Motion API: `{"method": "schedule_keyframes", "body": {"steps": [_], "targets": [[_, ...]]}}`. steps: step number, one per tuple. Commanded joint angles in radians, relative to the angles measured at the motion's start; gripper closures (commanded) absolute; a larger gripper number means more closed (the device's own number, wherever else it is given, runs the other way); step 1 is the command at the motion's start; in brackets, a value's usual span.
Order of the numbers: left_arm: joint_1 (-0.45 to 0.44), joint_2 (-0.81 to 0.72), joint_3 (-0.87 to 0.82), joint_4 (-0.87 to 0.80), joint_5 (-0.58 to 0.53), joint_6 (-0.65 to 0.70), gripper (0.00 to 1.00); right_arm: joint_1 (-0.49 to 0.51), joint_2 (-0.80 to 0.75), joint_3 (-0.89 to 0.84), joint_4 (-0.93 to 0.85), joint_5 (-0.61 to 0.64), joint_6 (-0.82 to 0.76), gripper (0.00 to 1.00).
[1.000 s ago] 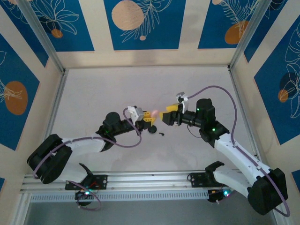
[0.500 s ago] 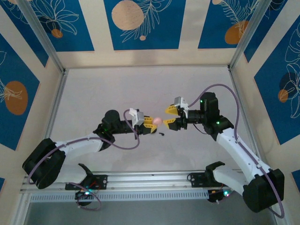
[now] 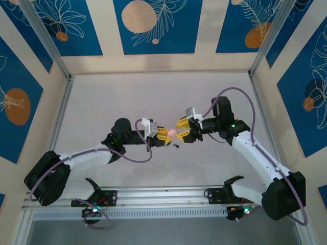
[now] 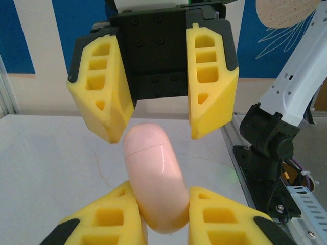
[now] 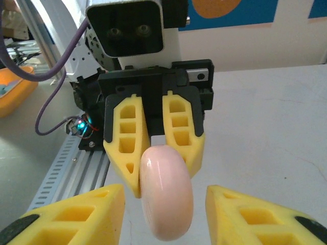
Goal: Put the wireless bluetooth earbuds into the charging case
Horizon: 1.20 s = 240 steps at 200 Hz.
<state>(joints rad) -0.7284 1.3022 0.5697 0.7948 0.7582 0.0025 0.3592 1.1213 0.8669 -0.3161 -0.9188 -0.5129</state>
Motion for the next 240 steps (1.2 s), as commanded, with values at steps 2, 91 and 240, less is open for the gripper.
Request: {"method": "schedule_keyframes", "body": {"steps": [2,91,240], "targets": [[0.008,-0.019,0.031,0.023,0.036,0.015,0.97,0.009,0.02,0.038,-0.069,-0.064,-0.06,0.58],[0.008,-0.018,0.037,0.038,0.036,0.008,0.98,0.014,0.061,0.066,-0.128,-0.099,-0.121,0.67],[0.007,-0.027,0.047,0.015,0.024,0.022,0.95,0.02,0.098,0.114,-0.23,-0.1,-0.184,0.82]]}}
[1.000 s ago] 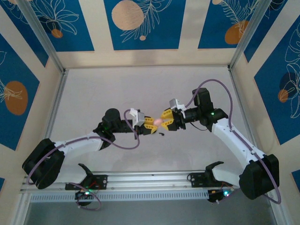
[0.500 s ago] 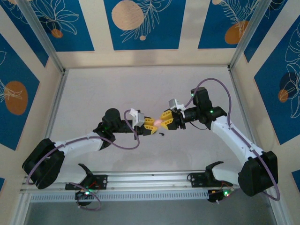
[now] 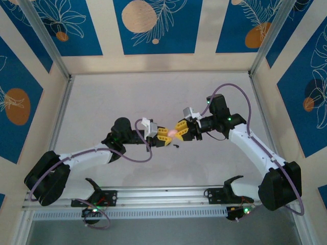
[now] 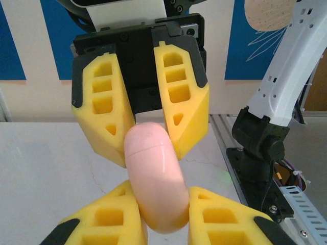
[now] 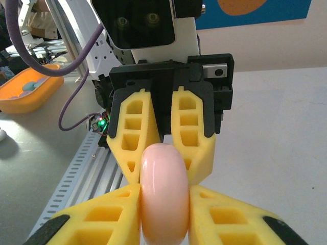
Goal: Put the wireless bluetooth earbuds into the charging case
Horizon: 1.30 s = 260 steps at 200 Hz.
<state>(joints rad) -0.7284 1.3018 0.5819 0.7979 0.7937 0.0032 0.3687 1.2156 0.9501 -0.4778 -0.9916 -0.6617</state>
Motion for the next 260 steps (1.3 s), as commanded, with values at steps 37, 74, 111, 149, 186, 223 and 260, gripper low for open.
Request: {"method": "schedule_keyframes", "body": {"steps": [37,74,111,149,186,223,260], "targets": [[0.009,-0.069,0.033,-0.137,-0.084,0.112,0.65,0.012,-0.031,0.055,-0.122,0.068,-0.071,0.85],[0.007,-0.151,0.079,-0.492,-0.178,0.324,0.52,0.077,-0.059,0.102,-0.233,0.344,-0.159,0.86],[0.006,-0.171,0.122,-0.691,-0.211,0.426,0.51,0.17,-0.05,0.143,-0.284,0.532,-0.202,0.86],[0.006,-0.162,0.122,-0.672,-0.171,0.406,0.51,0.216,-0.033,0.164,-0.272,0.542,-0.208,0.85],[0.005,-0.144,0.121,-0.632,-0.122,0.366,0.51,0.23,-0.017,0.17,-0.247,0.529,-0.208,0.86],[0.006,-0.132,0.118,-0.592,-0.096,0.333,0.51,0.238,-0.014,0.168,-0.22,0.517,-0.207,0.86],[0.006,-0.115,0.118,-0.561,-0.083,0.311,0.54,0.249,-0.007,0.168,-0.21,0.515,-0.202,0.86]]}}
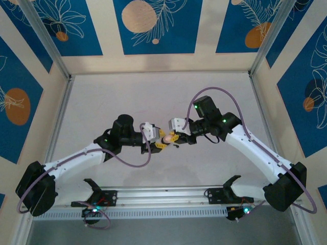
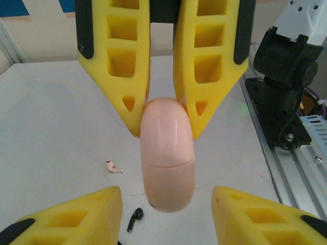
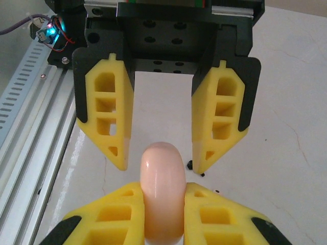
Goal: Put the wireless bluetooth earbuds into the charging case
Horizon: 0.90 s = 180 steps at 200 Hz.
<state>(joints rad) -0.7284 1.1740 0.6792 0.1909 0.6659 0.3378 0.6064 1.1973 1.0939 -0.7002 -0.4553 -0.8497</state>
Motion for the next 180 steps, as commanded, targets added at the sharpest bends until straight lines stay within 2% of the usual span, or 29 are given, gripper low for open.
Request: {"method": "schedule_keyframes", "body": {"steps": [1,32,81,112,153,180], "targets": [[0.005,0.013,0.02,0.047,0.046,-0.023,0.54,0.012,0.011,0.024,0.013,-0.022,-0.014,0.86],[0.005,0.018,0.018,0.076,0.051,-0.044,0.59,0.015,0.013,0.02,0.026,-0.026,-0.009,0.85],[0.006,0.022,0.014,0.087,0.048,-0.053,0.6,0.016,0.014,0.013,0.051,-0.037,0.01,0.86],[0.006,0.02,0.009,0.086,0.043,-0.053,0.64,0.017,0.014,0.01,0.062,-0.041,0.018,0.86],[0.006,0.013,0.008,0.078,0.038,-0.044,0.84,0.016,0.015,0.009,0.064,-0.042,0.021,0.85],[0.005,0.007,0.007,0.071,0.038,-0.04,0.87,0.013,0.015,0.003,0.073,-0.012,0.034,0.69]]}}
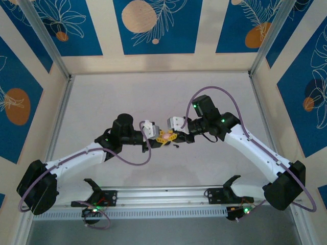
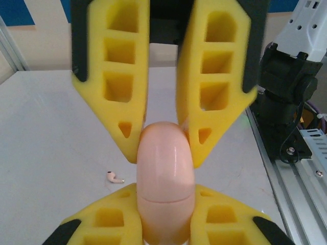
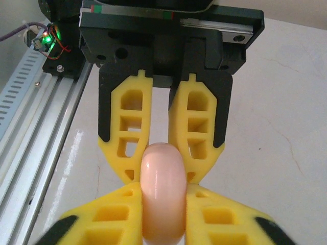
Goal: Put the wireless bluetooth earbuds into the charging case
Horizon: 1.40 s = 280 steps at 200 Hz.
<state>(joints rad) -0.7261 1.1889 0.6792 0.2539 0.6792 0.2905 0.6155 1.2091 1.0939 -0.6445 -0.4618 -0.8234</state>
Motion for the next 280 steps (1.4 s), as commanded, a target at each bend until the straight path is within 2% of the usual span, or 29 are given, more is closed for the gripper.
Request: {"method": "schedule_keyframes", "body": {"steps": [1,21,157,193,230,256,271,280], "targets": [[0.003,-0.008,0.007,0.008,0.025,0.007,0.87,0.003,0.003,0.003,0.018,-0.003,0.008,0.69],[0.003,-0.015,0.006,0.005,0.027,0.009,0.87,-0.006,0.004,-0.002,0.025,0.005,0.017,0.65],[0.003,-0.024,-0.02,0.01,0.011,0.018,0.89,-0.107,0.001,-0.023,0.118,-0.022,0.117,0.64],[0.003,-0.02,-0.043,0.04,-0.027,0.015,0.89,-0.137,-0.027,-0.028,0.128,-0.101,0.148,0.64],[0.004,0.001,-0.145,0.233,-0.159,-0.03,0.89,-0.208,-0.051,-0.036,0.151,-0.099,0.382,0.63],[0.004,0.041,-0.205,0.358,-0.217,-0.07,0.9,-0.256,-0.023,-0.026,0.101,0.008,0.614,0.63],[0.004,0.068,-0.224,0.406,-0.233,-0.089,0.9,-0.286,0.02,-0.003,0.023,0.042,0.698,0.63],[0.004,0.085,-0.234,0.436,-0.239,-0.101,0.9,-0.306,0.052,0.01,-0.02,0.051,0.749,0.57]]}}
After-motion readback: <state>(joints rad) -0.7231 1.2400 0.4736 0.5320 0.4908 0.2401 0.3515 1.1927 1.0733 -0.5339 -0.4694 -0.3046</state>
